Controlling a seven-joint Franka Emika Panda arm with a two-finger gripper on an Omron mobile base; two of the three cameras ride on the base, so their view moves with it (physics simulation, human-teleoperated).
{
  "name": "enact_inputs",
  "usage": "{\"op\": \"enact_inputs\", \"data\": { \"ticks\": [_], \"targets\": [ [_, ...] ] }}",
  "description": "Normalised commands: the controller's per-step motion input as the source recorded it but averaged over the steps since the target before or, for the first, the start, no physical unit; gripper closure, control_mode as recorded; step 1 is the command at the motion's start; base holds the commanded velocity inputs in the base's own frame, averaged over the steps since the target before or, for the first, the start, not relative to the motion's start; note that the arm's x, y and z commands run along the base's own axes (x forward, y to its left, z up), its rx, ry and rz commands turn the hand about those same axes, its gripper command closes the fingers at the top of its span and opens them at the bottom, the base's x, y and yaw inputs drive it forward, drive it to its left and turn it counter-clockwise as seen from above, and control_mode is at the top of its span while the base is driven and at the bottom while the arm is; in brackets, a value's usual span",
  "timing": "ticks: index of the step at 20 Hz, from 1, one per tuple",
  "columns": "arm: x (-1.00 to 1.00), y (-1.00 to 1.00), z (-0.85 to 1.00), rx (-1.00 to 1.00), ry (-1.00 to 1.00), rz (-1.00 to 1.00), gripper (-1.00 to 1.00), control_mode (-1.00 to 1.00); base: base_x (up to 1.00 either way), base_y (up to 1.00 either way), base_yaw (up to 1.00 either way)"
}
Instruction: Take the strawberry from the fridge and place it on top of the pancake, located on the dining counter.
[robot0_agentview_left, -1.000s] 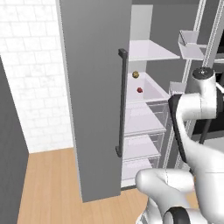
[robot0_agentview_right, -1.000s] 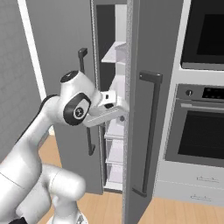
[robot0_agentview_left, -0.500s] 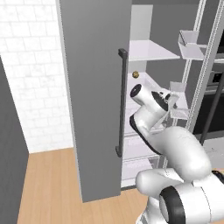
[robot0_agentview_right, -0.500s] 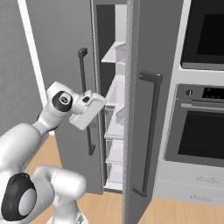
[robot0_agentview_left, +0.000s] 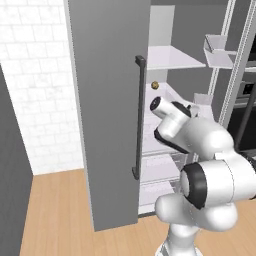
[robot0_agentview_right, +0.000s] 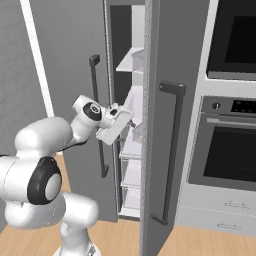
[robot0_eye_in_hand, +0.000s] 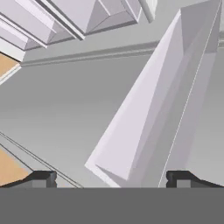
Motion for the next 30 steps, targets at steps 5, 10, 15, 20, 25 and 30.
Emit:
{"op": "enact_inputs", "data": {
  "ticks": [5, 10, 15, 20, 25, 30],
  "targets": [
    [0.5, -0.23, -0.06, 0.0, -0.07, 0.0, -1.0, -1.0, 0.0, 0.0, 0.0],
    [0.16, -0.53, -0.25, 0.0, -0.08, 0.0, -1.0, -1.0, 0.0, 0.0, 0.0],
    [0.01, -0.52, -0.15, 0.0, -0.05, 0.0, -1.0, -1.0, 0.0, 0.0, 0.0],
    [0.0, -0.65, -0.04, 0.0, -0.04, 0.0, -1.0, -1.0, 0.0, 0.0, 0.0],
    [0.01, -0.56, 0.0, 0.01, -0.06, 0.05, -1.0, -1.0, 0.0, 0.0, 0.0],
    [0.01, -0.42, 0.0, 0.0, -0.01, 0.04, -1.0, -1.0, 0.0, 0.0, 0.0]
  ]
}}
